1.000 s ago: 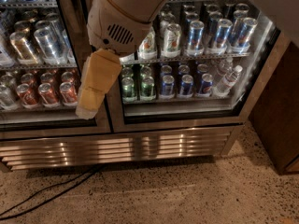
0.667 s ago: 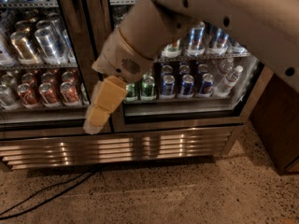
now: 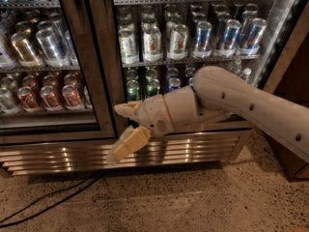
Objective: Open left fridge door
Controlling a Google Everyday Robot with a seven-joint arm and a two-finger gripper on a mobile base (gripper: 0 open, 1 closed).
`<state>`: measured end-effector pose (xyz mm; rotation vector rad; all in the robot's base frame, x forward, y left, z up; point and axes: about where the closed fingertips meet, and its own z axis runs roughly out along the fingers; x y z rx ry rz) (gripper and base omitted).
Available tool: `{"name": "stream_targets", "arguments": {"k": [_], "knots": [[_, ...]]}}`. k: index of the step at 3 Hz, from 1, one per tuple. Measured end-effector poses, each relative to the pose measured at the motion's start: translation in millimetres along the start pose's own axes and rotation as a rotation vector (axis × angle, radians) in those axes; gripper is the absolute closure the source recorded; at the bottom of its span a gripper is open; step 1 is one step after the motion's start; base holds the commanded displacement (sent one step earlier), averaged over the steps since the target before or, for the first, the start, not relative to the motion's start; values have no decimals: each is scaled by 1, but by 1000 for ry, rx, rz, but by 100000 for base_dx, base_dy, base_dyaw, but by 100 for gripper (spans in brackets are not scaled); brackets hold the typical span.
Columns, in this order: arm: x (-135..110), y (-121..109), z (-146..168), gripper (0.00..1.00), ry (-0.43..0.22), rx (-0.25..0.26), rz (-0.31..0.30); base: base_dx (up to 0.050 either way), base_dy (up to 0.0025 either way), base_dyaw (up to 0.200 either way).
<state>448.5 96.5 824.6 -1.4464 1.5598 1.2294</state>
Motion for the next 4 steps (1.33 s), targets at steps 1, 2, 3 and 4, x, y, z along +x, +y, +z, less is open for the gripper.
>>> {"name": "stream_targets", "arguments": {"k": [1, 2, 3, 4], "knots": [[15, -7, -26, 0, -71, 45, -18, 0, 0, 0], [15, -6, -26, 0, -70, 45, -19, 0, 0, 0], [13, -1, -38, 0, -102, 93, -20, 0, 0, 0], [19, 21, -69, 0, -140, 177, -28, 0, 0, 0]]}}
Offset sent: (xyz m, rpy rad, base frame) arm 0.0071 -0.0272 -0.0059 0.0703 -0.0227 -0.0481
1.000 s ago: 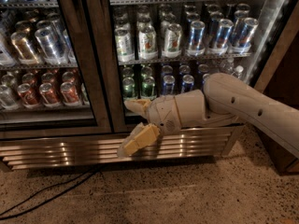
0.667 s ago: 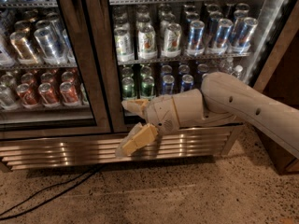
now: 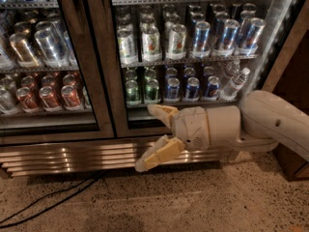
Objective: Open left fridge door
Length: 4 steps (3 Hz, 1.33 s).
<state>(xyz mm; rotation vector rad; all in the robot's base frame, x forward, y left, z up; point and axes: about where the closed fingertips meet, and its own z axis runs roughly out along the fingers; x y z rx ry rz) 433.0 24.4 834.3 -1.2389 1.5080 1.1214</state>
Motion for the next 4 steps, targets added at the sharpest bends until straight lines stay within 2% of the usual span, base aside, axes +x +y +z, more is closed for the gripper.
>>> {"name": "stream_targets", "arguments": {"k": [1, 2, 3, 4], "knots": [[8, 15, -56, 0, -20, 134, -20, 0, 0, 0], [6, 16, -55, 0, -25, 132, -21, 0, 0, 0], [-23, 33, -44, 0, -94, 107, -76, 0, 0, 0], [-63, 63, -28, 0, -105, 133, -150, 0, 0, 0]]}}
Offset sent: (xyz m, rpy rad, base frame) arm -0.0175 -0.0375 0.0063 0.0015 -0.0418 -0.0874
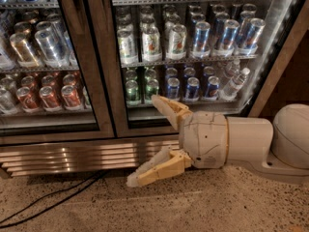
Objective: Open left fridge door
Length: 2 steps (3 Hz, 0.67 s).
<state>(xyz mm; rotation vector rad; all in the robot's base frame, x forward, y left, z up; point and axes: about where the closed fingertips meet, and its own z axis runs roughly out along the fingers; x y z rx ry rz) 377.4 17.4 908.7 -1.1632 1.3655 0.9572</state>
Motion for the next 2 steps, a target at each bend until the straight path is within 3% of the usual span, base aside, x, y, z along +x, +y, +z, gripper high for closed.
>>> {"name": "stream_targets", "arguments": {"k": [1, 2], "knots": [[-34, 21, 17, 0, 52, 39, -74, 0, 0, 0], [-34, 21, 18, 0, 52, 38, -74, 0, 0, 0]]}}
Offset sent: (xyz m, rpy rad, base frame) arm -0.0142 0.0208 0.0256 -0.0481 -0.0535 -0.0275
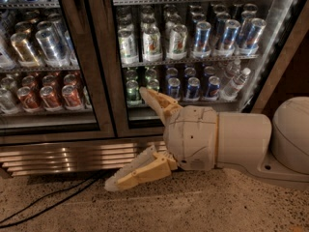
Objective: Open left fridge door
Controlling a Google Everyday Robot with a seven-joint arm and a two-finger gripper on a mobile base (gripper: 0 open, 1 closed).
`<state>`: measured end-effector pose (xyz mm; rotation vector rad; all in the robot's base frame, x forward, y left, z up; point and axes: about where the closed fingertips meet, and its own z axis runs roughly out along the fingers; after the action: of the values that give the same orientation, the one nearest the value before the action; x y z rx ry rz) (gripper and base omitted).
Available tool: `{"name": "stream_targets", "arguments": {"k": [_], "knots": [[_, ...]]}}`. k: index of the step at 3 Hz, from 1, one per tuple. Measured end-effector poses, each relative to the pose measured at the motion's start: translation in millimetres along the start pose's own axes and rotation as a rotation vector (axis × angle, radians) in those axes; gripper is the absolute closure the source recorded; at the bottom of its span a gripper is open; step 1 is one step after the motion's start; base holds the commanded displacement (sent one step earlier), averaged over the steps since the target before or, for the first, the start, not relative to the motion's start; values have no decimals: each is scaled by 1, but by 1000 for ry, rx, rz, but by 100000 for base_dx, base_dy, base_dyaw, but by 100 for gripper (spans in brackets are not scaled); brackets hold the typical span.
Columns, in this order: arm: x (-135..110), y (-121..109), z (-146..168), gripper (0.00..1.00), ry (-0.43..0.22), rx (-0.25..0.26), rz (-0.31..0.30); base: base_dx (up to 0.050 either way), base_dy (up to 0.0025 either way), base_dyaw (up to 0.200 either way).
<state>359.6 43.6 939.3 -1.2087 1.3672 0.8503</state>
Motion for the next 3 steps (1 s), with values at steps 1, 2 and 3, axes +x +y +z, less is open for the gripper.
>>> {"name": "stream_targets", "arguments": {"k": [1, 2, 3], "knots": [[-6, -27, 4, 0, -28, 36, 30, 0, 0, 0], [-26, -79, 5, 0, -28, 103, 47, 0, 0, 0], [-44, -132, 7, 0, -16, 145, 63, 0, 0, 0]]}}
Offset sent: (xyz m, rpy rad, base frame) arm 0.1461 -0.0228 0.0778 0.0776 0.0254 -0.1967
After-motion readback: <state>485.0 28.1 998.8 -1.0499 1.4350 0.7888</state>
